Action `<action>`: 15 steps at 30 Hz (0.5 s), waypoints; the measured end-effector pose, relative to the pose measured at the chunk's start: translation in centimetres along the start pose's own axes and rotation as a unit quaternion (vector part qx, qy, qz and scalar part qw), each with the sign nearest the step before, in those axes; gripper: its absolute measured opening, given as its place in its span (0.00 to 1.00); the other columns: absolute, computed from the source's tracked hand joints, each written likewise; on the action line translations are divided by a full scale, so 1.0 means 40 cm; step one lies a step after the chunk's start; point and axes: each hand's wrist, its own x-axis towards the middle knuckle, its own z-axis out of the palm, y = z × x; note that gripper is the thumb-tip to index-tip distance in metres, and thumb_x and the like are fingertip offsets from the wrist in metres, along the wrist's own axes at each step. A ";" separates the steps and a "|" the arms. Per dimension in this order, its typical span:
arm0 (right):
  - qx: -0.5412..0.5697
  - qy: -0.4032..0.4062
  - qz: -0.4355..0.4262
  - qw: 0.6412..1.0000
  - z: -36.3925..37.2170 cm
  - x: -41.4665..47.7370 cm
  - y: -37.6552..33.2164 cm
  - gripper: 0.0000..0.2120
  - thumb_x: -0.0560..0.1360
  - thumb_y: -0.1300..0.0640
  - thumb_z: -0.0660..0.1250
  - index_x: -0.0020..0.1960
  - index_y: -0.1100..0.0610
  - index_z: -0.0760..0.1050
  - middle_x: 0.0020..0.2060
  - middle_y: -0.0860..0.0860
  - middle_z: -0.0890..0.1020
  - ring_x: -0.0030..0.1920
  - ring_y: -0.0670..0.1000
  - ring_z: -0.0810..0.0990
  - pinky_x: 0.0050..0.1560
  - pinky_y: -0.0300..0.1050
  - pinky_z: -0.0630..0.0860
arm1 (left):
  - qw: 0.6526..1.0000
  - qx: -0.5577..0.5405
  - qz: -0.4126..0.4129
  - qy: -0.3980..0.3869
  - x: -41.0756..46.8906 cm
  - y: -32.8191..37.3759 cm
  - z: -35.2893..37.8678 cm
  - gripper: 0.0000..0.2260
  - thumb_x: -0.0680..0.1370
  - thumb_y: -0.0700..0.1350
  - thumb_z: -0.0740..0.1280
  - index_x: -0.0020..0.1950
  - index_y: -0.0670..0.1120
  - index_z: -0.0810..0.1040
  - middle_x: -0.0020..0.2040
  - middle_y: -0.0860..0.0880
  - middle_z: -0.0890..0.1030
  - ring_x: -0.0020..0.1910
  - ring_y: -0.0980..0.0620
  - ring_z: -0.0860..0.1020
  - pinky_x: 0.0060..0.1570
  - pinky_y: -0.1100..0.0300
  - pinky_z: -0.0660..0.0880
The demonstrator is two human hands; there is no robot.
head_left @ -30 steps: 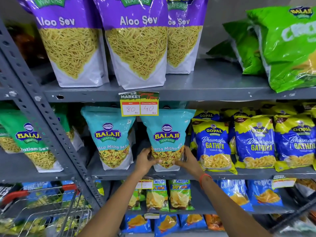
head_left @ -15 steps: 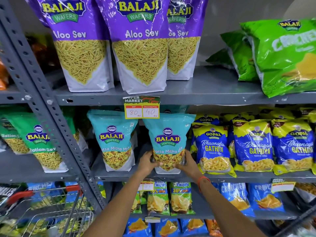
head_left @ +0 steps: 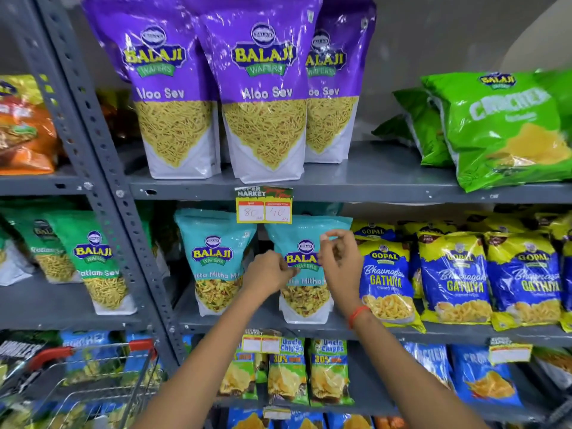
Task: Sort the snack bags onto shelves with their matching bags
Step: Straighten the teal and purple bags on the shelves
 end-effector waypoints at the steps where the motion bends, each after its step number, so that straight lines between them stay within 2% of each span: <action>1: 0.020 0.002 -0.028 0.999 0.006 0.021 -0.054 0.03 0.74 0.50 0.63 0.42 0.43 0.71 0.29 0.54 0.79 0.31 0.53 0.80 0.35 0.54 0.78 | 1.000 0.001 0.019 0.014 -0.010 0.036 -0.049 0.15 0.73 0.55 0.69 0.41 0.43 0.81 0.40 0.43 0.86 0.40 0.47 0.83 0.44 0.55 0.79; 3: 0.055 0.016 -0.075 0.996 0.018 0.071 -0.148 0.05 0.76 0.53 0.62 0.42 0.44 0.71 0.28 0.50 0.78 0.29 0.45 0.78 0.36 0.52 0.78 | 0.996 -0.007 0.059 0.066 -0.026 0.107 -0.151 0.16 0.74 0.55 0.66 0.37 0.43 0.79 0.35 0.45 0.86 0.36 0.48 0.84 0.45 0.52 0.80; 5: 0.073 0.031 -0.111 0.991 0.031 0.123 -0.230 0.06 0.77 0.54 0.61 0.42 0.45 0.70 0.29 0.47 0.78 0.30 0.44 0.78 0.38 0.52 0.78 | 0.978 0.000 0.101 0.183 -0.036 0.170 -0.247 0.17 0.74 0.55 0.64 0.34 0.43 0.77 0.34 0.45 0.85 0.37 0.45 0.83 0.44 0.52 0.79; 8: 0.044 0.035 -0.165 0.985 0.056 0.194 -0.313 0.03 0.77 0.53 0.60 0.44 0.48 0.70 0.33 0.47 0.78 0.35 0.51 0.80 0.40 0.56 0.77 | 0.912 0.026 0.135 0.387 -0.029 0.237 -0.345 0.16 0.75 0.55 0.63 0.36 0.44 0.77 0.36 0.41 0.84 0.41 0.38 0.80 0.37 0.53 0.72; 10: 0.004 0.027 -0.193 0.981 0.083 0.240 -0.333 0.04 0.76 0.54 0.60 0.47 0.53 0.71 0.40 0.50 0.78 0.41 0.55 0.78 0.44 0.56 0.76 | 0.867 -0.013 0.160 0.471 -0.008 0.259 -0.375 0.15 0.76 0.54 0.63 0.40 0.42 0.78 0.38 0.41 0.83 0.41 0.37 0.80 0.36 0.52 0.71; 12: -0.031 0.012 -0.200 0.979 0.112 0.281 -0.329 0.10 0.75 0.54 0.59 0.51 0.59 0.72 0.45 0.54 0.77 0.47 0.56 0.76 0.51 0.55 0.74 | 0.832 -0.035 0.204 0.515 0.032 0.254 -0.384 0.12 0.76 0.50 0.65 0.47 0.40 0.76 0.43 0.39 0.81 0.44 0.38 0.79 0.41 0.49 0.73; 15: -0.068 -0.036 -0.154 0.985 0.146 0.320 -0.291 0.19 0.75 0.50 0.57 0.59 0.63 0.70 0.55 0.61 0.77 0.58 0.61 0.73 0.60 0.48 0.67 | 0.828 0.025 0.198 0.524 0.104 0.205 -0.360 0.19 0.76 0.51 0.65 0.60 0.39 0.71 0.56 0.36 0.75 0.55 0.37 0.73 0.58 0.46 0.70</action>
